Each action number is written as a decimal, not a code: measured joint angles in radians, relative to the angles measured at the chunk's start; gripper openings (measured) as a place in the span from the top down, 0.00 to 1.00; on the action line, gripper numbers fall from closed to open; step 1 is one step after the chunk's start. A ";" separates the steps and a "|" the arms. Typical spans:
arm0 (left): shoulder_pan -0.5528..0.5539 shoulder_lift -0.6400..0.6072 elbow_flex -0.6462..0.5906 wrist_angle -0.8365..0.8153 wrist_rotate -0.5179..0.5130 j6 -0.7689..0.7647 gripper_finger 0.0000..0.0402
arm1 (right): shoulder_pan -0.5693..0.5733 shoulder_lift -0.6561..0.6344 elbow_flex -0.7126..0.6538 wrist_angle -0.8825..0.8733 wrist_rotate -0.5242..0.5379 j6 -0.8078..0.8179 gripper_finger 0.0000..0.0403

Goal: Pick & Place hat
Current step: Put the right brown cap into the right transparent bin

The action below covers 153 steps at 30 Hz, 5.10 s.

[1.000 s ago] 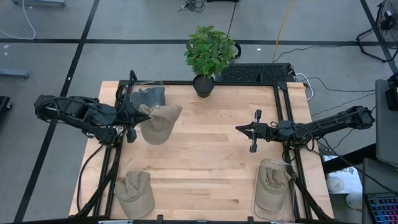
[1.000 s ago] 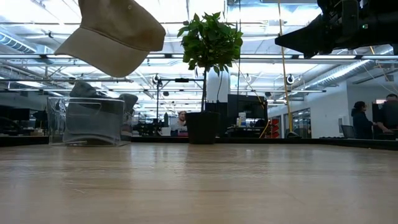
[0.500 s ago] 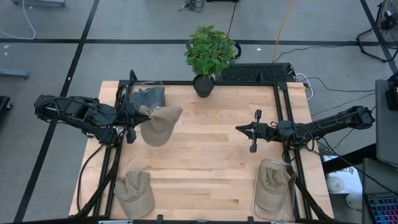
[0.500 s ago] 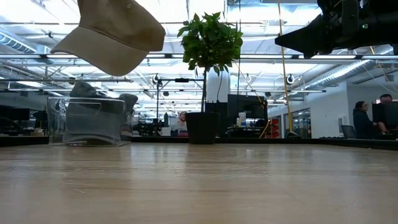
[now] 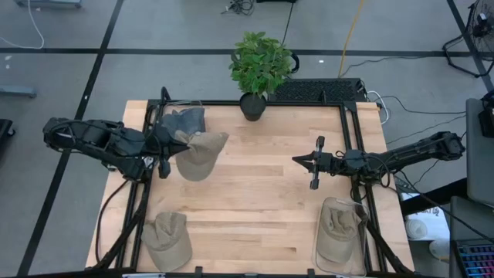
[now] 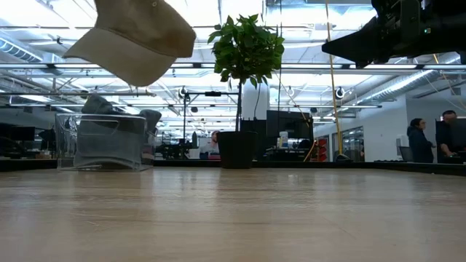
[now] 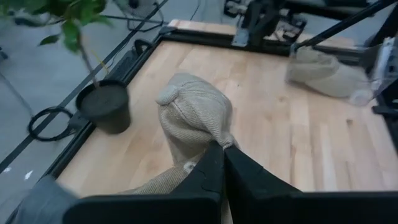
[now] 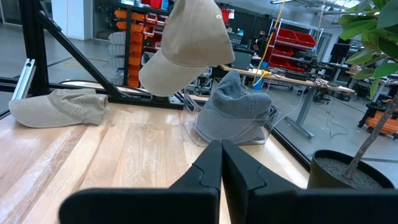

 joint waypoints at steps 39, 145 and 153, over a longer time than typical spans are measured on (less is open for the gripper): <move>0.157 0.462 0.001 0.855 0.315 0.468 0.99 | 0.000 0.000 0.000 0.090 0.051 0.067 0.95; 0.144 0.438 0.000 0.541 -0.058 0.282 0.92 | -0.051 0.251 0.874 -1.153 -0.395 0.554 0.98; 0.227 0.391 0.002 0.529 -0.066 0.332 0.92 | 0.184 0.226 1.073 -1.369 -0.396 0.527 0.98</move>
